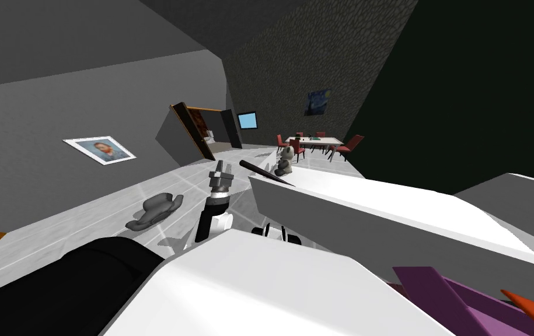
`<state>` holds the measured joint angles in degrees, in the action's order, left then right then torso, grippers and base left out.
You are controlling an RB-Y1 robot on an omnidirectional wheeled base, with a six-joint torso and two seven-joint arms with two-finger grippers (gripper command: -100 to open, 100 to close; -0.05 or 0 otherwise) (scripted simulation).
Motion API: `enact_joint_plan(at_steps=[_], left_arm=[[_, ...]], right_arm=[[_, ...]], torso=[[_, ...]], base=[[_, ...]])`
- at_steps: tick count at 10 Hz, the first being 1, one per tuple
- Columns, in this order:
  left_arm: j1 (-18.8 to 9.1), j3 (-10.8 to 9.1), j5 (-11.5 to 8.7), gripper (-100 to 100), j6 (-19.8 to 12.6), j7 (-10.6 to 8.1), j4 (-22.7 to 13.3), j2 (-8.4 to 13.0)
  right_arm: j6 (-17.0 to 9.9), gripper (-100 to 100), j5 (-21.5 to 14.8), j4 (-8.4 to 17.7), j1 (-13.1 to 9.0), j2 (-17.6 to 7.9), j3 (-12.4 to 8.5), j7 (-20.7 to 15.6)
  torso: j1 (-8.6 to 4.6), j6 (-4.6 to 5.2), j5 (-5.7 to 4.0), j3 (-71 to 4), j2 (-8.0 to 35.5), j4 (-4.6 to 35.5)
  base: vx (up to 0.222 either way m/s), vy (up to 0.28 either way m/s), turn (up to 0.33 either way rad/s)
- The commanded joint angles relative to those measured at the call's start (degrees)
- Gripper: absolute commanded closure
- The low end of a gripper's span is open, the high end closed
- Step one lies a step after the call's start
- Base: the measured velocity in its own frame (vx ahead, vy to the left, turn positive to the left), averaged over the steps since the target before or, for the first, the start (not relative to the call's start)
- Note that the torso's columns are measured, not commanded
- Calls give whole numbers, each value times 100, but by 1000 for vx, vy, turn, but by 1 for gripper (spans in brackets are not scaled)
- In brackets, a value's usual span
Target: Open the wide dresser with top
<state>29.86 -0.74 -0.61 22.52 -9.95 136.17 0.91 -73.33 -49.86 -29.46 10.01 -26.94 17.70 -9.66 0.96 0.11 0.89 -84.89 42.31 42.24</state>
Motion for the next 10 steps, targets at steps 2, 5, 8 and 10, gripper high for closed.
enact_joint_plan(at_steps=[2, 5, 8, 10], left_arm=[[0, -1, 0, 0, 0, 0, 0, 1], [0, 0, 0, 0, 0, 0, 0, 0], [-2, 0, 0, 0, 0, 0, 0, 1], [-2, -1, 0, 0, -1, 0, -1, 1]], right_arm=[[-82, 100, 1, -70, -1, 5, -7, -74], [-178, 100, -10, -115, -3, -45, -23, -125], [153, -100, 320, -249, -68, -330, -226, -543], [379, -100, 542, -184, -180, -579, -378, -809]], torso=[[-28, -5, 3, 0, 5, 2], [-6, -13, -8, 5, -1, 4], [-98, -10, -76, 41, 22, 11], [-102, -12, -84, 37, 9, 8]], base=[[32, 103, -7], [33, 174, -8], [-70, 86, 112], [-110, 82, 120]])
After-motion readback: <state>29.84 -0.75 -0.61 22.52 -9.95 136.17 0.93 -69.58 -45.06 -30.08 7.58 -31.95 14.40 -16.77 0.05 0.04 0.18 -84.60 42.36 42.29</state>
